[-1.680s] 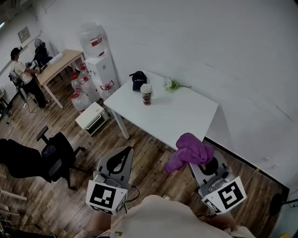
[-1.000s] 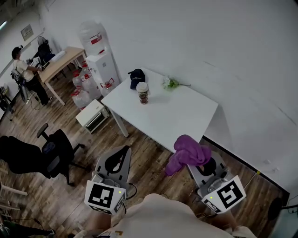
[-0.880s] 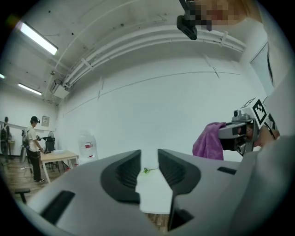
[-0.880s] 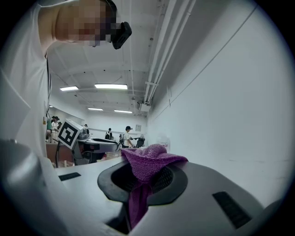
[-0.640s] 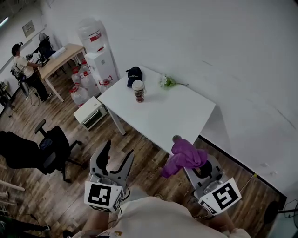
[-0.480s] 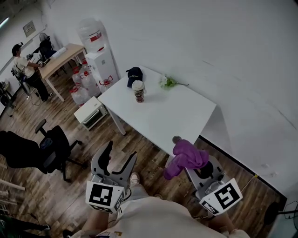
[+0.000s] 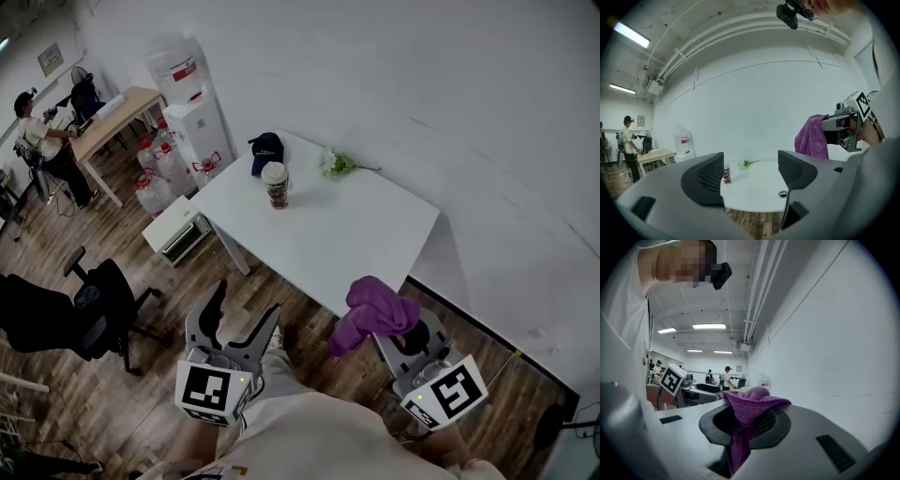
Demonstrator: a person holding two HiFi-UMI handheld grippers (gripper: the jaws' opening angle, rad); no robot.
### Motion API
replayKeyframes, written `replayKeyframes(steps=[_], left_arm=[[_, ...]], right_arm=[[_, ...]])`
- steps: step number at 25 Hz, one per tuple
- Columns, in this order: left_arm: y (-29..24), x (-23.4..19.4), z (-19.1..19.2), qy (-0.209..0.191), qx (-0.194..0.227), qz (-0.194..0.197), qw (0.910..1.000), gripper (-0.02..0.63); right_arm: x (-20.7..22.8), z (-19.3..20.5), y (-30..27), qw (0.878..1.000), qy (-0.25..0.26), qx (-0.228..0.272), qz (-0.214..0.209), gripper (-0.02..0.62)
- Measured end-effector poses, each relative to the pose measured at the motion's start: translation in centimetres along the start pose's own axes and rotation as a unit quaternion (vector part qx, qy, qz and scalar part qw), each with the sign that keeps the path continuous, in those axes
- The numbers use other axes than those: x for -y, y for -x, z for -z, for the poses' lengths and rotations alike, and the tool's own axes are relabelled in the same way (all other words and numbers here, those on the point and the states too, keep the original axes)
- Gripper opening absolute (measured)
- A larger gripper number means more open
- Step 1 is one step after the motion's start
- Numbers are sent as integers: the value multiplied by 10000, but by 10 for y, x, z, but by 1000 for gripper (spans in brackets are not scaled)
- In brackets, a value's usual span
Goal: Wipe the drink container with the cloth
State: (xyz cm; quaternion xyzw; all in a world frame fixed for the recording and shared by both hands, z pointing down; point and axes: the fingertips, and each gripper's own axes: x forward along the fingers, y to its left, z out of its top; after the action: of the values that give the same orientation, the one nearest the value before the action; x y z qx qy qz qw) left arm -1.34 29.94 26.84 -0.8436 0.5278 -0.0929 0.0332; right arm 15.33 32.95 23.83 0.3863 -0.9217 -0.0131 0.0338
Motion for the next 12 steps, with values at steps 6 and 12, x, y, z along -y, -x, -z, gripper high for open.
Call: replayKeyframes(steps=[6, 12], left_arm=[[-45, -35, 9, -3, -42, 178, 9998, 356], [-96, -90, 8, -53, -102, 451, 9989, 357]], right_arm=[[26, 9, -47, 9997, -6, -178, 179, 64], [49, 1, -119, 9991, -19, -292, 295, 64]])
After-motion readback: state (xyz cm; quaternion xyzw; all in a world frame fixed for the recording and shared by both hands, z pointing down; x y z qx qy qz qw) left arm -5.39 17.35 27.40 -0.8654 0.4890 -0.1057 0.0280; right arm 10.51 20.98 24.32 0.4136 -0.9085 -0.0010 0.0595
